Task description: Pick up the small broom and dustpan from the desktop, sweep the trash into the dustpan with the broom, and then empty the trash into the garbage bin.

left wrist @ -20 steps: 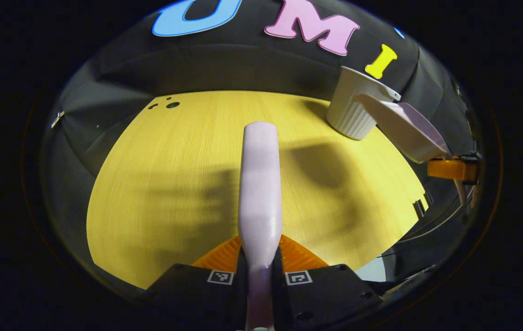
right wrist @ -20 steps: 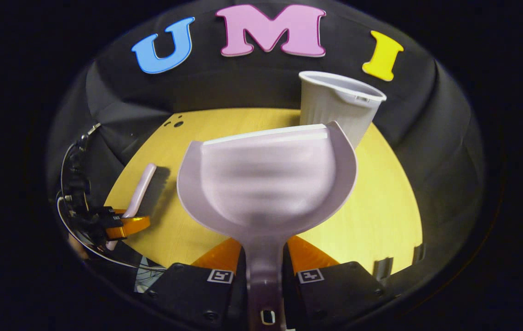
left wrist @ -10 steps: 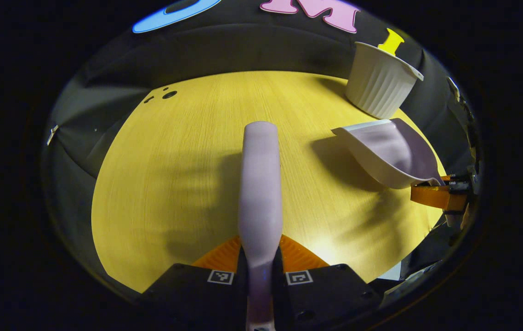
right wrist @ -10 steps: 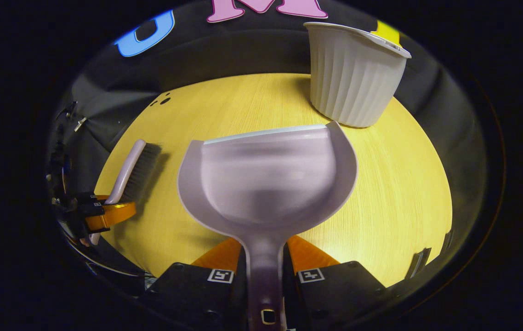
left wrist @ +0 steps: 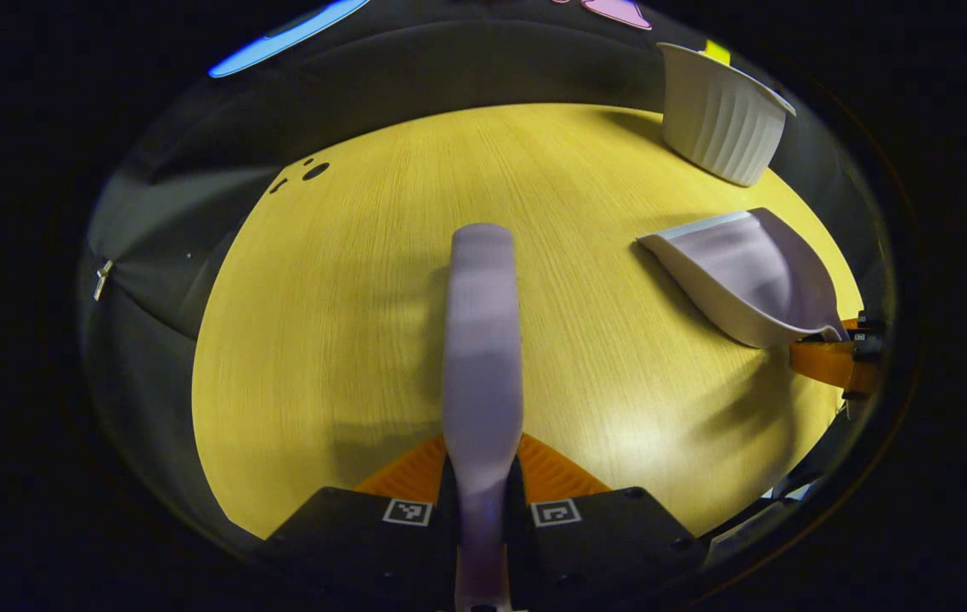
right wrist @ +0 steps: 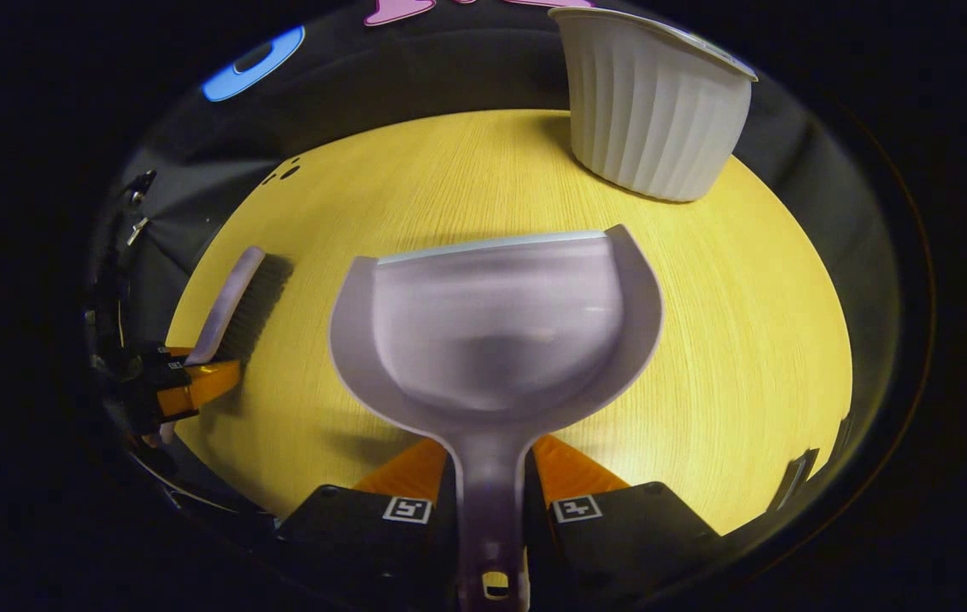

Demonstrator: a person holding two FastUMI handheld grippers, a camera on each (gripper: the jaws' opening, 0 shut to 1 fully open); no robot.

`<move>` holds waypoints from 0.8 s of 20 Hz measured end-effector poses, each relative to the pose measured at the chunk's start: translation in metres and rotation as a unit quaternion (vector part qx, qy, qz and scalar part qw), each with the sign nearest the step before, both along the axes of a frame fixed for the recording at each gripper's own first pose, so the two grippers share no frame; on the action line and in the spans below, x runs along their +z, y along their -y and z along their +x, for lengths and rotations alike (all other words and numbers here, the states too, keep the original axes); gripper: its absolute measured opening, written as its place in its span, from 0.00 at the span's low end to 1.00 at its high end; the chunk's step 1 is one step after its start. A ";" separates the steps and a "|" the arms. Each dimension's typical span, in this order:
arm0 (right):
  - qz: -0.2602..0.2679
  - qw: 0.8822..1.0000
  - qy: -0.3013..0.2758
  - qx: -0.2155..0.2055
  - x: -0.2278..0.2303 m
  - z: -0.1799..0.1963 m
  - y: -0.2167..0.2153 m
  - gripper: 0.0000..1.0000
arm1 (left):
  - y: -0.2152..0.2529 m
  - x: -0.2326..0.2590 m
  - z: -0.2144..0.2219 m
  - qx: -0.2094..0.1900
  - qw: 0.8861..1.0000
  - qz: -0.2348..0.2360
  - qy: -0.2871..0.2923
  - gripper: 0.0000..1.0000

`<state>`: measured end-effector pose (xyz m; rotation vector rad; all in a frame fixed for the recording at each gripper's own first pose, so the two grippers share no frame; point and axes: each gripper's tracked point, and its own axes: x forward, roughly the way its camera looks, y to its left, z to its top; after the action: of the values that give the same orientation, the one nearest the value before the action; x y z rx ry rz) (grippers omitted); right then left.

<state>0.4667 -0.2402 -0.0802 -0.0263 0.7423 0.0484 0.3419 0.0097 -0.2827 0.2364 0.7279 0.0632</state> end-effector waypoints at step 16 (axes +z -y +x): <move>-0.025 0.982 0.188 0.020 0.141 -0.055 -0.015 0.99 | 0.028 0.121 -0.088 -0.021 0.977 -0.047 0.209 0.98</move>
<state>0.4119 -0.2256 0.0607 -0.0962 0.3646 0.0615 0.2541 -0.0179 -0.1618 0.1403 0.3054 0.0363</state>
